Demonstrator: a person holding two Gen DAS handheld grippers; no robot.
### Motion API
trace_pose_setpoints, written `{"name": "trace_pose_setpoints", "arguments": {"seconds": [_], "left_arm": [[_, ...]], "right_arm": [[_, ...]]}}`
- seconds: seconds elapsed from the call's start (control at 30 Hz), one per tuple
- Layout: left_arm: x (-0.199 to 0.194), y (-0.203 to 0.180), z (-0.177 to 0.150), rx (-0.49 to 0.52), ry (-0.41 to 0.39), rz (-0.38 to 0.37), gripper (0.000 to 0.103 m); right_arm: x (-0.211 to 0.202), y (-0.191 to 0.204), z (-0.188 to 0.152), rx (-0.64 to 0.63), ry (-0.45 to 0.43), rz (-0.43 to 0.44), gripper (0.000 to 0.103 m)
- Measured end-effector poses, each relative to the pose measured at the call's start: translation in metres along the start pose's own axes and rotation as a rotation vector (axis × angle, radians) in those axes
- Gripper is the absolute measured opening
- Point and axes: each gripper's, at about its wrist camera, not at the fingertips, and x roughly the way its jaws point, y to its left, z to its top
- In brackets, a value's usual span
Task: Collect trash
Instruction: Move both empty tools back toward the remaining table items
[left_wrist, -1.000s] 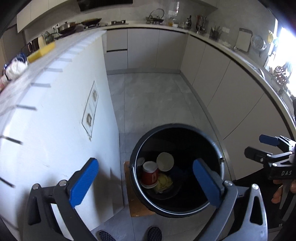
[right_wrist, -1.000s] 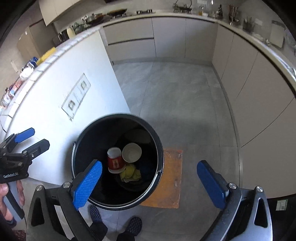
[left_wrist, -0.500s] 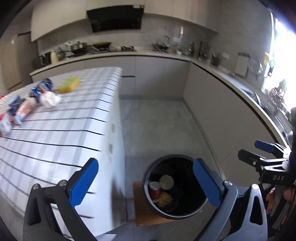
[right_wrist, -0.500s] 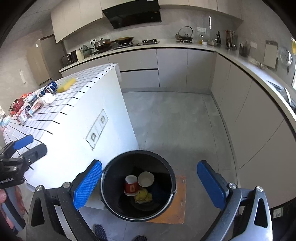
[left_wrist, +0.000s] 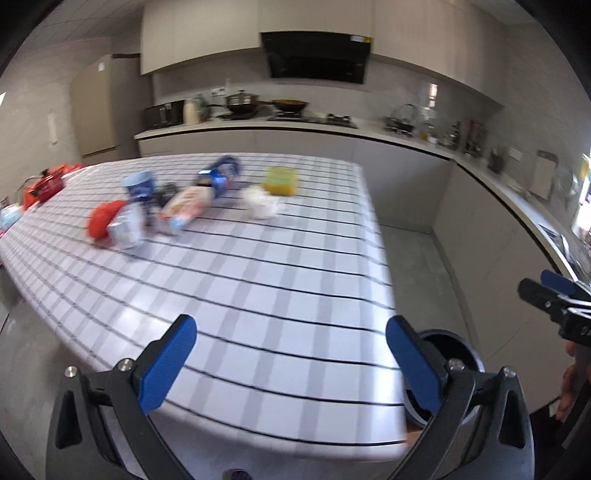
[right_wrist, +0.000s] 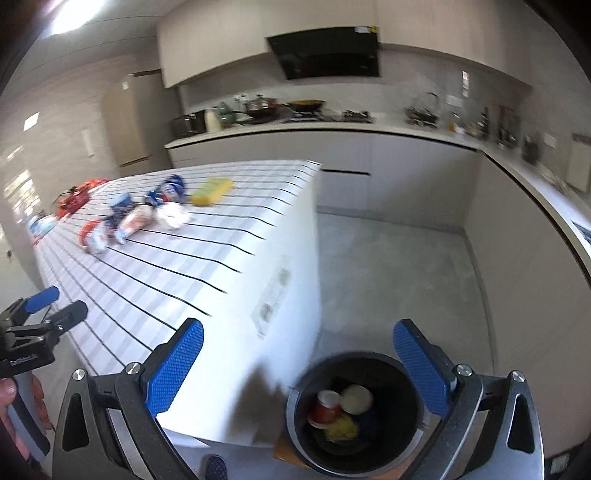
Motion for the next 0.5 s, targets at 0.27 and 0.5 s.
{"name": "trace_pose_setpoints", "arguments": {"seconds": [0.27, 0.5], "left_arm": [[0.009, 0.111, 0.016, -0.114, -0.026, 0.059, 0.103], [0.023, 0.167, 0.029, -0.155, -0.037, 0.084, 0.103]], "right_arm": [[0.033, 0.105, 0.033, -0.082, -0.012, 0.054, 0.103], [0.06, 0.172, 0.054, -0.115, -0.029, 0.079, 0.103]]}}
